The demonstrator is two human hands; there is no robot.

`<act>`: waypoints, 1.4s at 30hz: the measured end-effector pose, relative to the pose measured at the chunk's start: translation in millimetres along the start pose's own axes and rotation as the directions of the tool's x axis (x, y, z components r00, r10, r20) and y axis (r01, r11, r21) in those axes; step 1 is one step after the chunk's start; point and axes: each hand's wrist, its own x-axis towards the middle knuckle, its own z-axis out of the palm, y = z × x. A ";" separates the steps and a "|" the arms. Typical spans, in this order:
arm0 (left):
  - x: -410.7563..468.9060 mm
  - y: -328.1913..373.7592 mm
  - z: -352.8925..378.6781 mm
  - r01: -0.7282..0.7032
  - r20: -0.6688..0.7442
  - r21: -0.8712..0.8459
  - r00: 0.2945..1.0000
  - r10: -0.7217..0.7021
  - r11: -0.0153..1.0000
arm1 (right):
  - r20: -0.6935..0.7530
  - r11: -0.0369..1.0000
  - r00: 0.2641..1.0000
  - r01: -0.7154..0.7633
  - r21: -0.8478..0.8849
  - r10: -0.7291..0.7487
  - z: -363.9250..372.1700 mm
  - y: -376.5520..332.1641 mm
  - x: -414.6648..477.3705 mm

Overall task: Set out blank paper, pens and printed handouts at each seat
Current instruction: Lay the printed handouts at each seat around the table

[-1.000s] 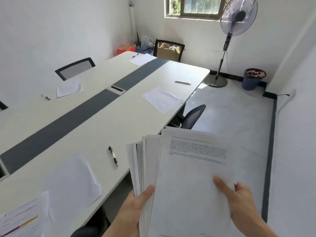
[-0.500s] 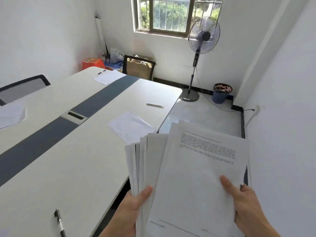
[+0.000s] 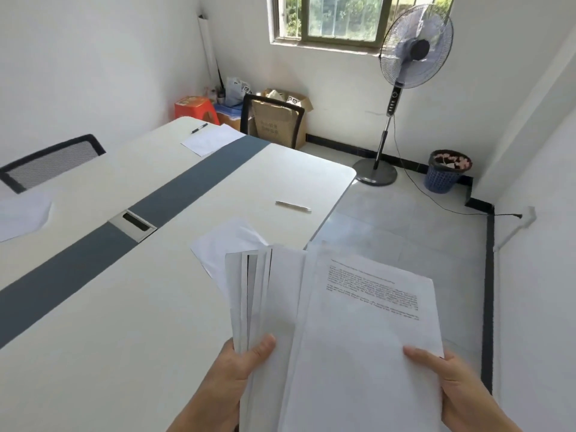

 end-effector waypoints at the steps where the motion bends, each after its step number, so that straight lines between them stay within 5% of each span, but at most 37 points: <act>1: 8.3 3.3 8.4 -0.013 -0.027 -0.006 1.000 0.013 1.000 | 0.040 0.999 0.999 -0.030 -0.024 0.031 1.0 -10.9 14.2; 14: 28.6 22.7 47.0 -0.143 -0.445 -0.329 0.895 -0.019 0.933 | 0.361 0.927 0.877 -0.207 -0.313 0.318 66.4 -86.2 156.8; 21: -20.8 26.4 -11.4 -0.345 -0.773 -0.329 0.633 -0.041 0.879 | 0.357 0.819 0.871 -0.084 -0.568 0.336 156.9 -56.8 193.6; 31: -93.6 13.8 -94.3 -0.589 -0.922 -0.307 0.379 -0.081 0.748 | 0.491 0.712 0.804 0.125 -0.691 0.335 319.2 7.1 220.7; 42: -124.1 -11.4 -139.5 -0.581 -0.912 -0.372 0.372 -0.171 0.724 | 0.250 0.365 0.903 0.115 -0.924 0.349 354.0 154.2 269.8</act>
